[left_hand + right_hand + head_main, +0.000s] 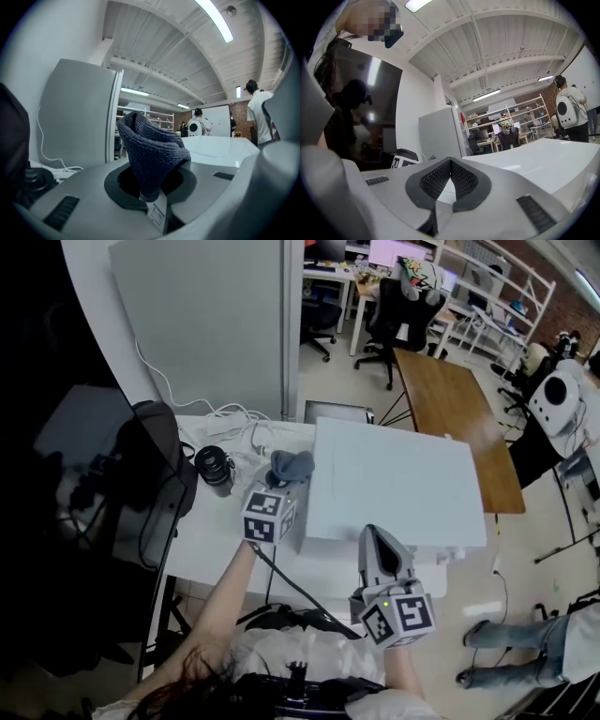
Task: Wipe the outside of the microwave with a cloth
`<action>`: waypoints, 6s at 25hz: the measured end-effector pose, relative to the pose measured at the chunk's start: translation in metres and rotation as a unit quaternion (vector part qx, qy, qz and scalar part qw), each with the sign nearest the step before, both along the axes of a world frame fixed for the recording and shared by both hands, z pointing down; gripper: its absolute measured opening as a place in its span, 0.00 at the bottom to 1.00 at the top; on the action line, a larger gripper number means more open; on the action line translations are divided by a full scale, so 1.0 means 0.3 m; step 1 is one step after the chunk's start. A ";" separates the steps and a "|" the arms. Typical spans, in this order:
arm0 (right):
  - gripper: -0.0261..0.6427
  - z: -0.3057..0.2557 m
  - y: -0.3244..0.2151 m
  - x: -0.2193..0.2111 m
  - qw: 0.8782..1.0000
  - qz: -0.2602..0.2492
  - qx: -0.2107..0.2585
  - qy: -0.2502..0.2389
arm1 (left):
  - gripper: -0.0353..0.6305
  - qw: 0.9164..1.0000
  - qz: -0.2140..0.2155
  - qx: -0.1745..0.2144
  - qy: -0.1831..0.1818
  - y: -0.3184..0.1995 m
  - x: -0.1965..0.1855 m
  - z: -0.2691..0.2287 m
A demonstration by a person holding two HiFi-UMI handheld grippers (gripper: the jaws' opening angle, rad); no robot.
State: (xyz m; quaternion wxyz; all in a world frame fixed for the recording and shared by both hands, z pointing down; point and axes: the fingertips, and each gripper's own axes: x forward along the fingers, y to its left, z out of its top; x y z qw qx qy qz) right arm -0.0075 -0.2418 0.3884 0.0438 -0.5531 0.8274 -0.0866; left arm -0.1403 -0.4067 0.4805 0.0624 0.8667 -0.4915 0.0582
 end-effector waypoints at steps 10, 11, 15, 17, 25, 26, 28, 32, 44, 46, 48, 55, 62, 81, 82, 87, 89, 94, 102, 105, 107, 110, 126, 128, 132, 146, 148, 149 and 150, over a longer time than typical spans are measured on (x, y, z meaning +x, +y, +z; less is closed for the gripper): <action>0.06 0.009 -0.020 -0.058 0.999 -0.045 -0.006 -0.004 | 0.12 0.996 -0.012 -0.047 0.073 0.489 -0.024 0.070; 0.06 0.010 -0.021 -0.063 0.999 -0.048 -0.007 -0.003 | 0.12 0.996 -0.010 -0.048 0.070 0.513 -0.019 0.079; 0.06 0.006 -0.027 -0.077 0.999 -0.052 -0.006 -0.004 | 0.12 0.997 -0.031 -0.034 0.060 0.480 -0.068 0.101; 0.06 0.002 -0.030 -0.079 0.999 -0.053 -0.004 -0.003 | 0.12 0.997 -0.059 -0.016 0.045 0.378 -0.120 0.105; 0.06 0.015 -0.018 -0.112 0.998 -0.061 -0.009 0.009 | 0.12 0.996 -0.086 0.031 -0.001 -0.110 -0.143 0.104; 0.06 0.018 -0.018 -0.111 0.998 -0.058 -0.010 0.008 | 0.12 0.997 -0.077 0.031 -0.005 -0.149 -0.123 0.109; 0.06 0.021 -0.019 -0.102 0.999 -0.050 -0.012 0.007 | 0.12 0.997 -0.063 0.026 -0.020 -0.226 -0.089 0.147; 0.06 0.024 -0.021 -0.073 1.000 -0.027 -0.013 0.007 | 0.12 0.999 -0.025 -0.022 -0.040 -0.305 0.000 0.244; 0.06 0.034 -0.012 -0.048 1.000 -0.004 -0.014 0.009 | 0.12 0.998 0.034 -0.058 0.008 -0.051 0.022 0.356; 0.06 0.033 -0.013 -0.064 1.000 -0.011 -0.013 0.009 | 0.12 0.998 0.040 -0.051 0.011 0.043 0.016 0.349; 0.06 0.026 -0.011 -0.085 1.000 -0.021 -0.011 0.006 | 0.12 0.998 0.040 -0.051 0.021 0.138 0.008 0.352; 0.06 0.035 0.012 -0.141 0.998 -0.054 -0.016 -0.005 | 0.12 0.996 0.037 -0.071 0.037 0.451 -0.006 0.371; 0.06 0.041 0.024 -0.151 0.998 -0.060 -0.019 -0.009 | 0.12 0.992 0.038 -0.106 0.055 0.579 0.015 0.426; 0.06 0.021 -0.008 0.000 1.000 0.010 -0.015 -0.008 | 0.12 1.000 -0.020 -0.009 0.004 -0.260 -0.022 0.228; 0.06 0.022 -0.013 0.007 1.000 0.016 -0.015 -0.009 | 0.12 1.000 -0.015 -0.013 -0.004 -0.290 -0.005 0.242; 0.06 0.033 -0.030 0.048 0.999 0.037 -0.021 -0.006 | 0.12 0.998 -0.001 -0.049 -0.030 -0.363 0.046 0.339; 0.06 0.039 -0.031 0.060 0.999 0.043 -0.024 -0.005 | 0.12 0.998 0.000 -0.066 -0.015 -0.357 0.046 0.364; 0.06 0.051 -0.041 0.063 0.999 0.048 -0.024 -0.008 | 0.12 0.998 0.024 -0.049 -0.006 -0.282 0.044 0.335; 0.06 0.073 -0.057 0.031 0.999 0.031 -0.028 -0.011 | 0.12 0.999 0.048 -0.019 0.004 0.049 0.026 0.270; 0.06 0.075 -0.049 0.025 0.999 0.024 -0.030 -0.014 | 0.12 0.999 0.035 -0.025 0.017 0.173 0.010 0.269; 0.06 0.076 -0.035 0.022 0.999 0.020 -0.032 -0.015 | 0.12 0.999 0.031 -0.031 0.019 0.254 0.006 0.270; 0.06 0.080 -0.009 0.023 0.999 0.016 -0.035 -0.017 | 0.12 0.998 0.026 -0.045 0.025 0.358 0.006 0.284; 0.06 0.125 0.214 0.154 0.999 0.033 -0.032 -0.024 | 0.12 0.999 -0.021 -0.013 0.040 0.733 -0.027 0.173; 0.06 0.120 0.263 0.195 0.999 0.027 -0.023 -0.023 | 0.12 0.999 -0.030 -0.004 0.033 0.793 0.002 0.152; 0.06 0.123 0.361 0.278 1.000 0.003 -0.007 -0.011 | 0.12 0.998 -0.055 0.015 0.036 0.906 0.089 0.100; 0.06 0.114 0.667 0.475 0.999 0.000 0.029 -0.016 | 0.12 0.996 -0.076 0.047 0.020 1.270 0.399 -0.070; 0.06 0.118 0.719 0.504 0.999 0.015 0.027 -0.018 | 0.12 0.998 -0.056 0.039 0.020 1.335 0.442 -0.067; 0.06 0.120 0.746 0.516 0.999 0.022 0.024 -0.019 | 0.12 0.998 -0.045 0.039 0.020 1.366 0.457 -0.068; 0.06 0.122 0.772 0.525 0.999 0.029 0.023 -0.019 | 0.12 0.998 -0.036 0.040 0.020 1.394 0.468 -0.070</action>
